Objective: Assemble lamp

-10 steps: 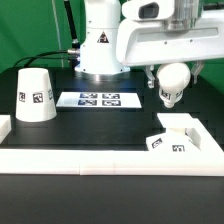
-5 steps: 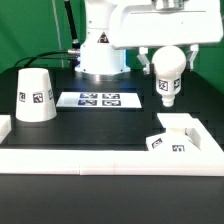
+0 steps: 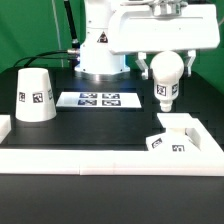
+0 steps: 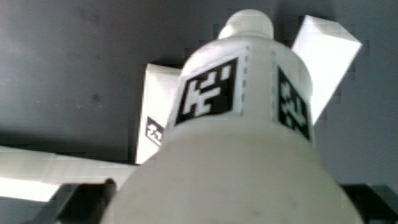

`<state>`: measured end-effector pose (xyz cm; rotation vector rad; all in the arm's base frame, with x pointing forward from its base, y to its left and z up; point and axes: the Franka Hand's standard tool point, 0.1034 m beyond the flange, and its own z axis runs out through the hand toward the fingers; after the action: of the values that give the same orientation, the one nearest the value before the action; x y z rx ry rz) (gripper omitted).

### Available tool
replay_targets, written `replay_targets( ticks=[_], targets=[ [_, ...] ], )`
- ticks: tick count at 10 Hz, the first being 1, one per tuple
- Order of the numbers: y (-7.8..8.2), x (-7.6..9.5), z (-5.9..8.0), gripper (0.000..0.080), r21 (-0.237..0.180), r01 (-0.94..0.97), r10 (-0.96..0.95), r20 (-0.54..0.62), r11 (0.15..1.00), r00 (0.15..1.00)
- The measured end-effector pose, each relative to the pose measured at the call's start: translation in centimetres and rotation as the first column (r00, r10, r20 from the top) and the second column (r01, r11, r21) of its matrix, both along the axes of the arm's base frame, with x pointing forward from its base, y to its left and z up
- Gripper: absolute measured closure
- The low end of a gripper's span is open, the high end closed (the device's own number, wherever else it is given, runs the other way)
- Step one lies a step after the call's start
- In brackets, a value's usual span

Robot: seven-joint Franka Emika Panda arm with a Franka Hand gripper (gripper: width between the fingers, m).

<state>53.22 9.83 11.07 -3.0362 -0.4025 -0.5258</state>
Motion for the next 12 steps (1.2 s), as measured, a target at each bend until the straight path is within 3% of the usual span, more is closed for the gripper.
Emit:
replay_targets(
  ticks=[4, 9, 12],
  targets=[
    [-0.3, 2.7, 2.8, 0.0223, -0.028, -0.076, 0.076, -0.012, 0.997, 0.997],
    [-0.3, 2.8, 2.7, 0.0223, -0.036, -0.099, 0.098, -0.012, 0.994, 0.995],
    [-0.7, 5.3, 4.3, 0.0223, -0.063, -0.17, 0.171, 0.009, 0.983, 0.985]
  ],
)
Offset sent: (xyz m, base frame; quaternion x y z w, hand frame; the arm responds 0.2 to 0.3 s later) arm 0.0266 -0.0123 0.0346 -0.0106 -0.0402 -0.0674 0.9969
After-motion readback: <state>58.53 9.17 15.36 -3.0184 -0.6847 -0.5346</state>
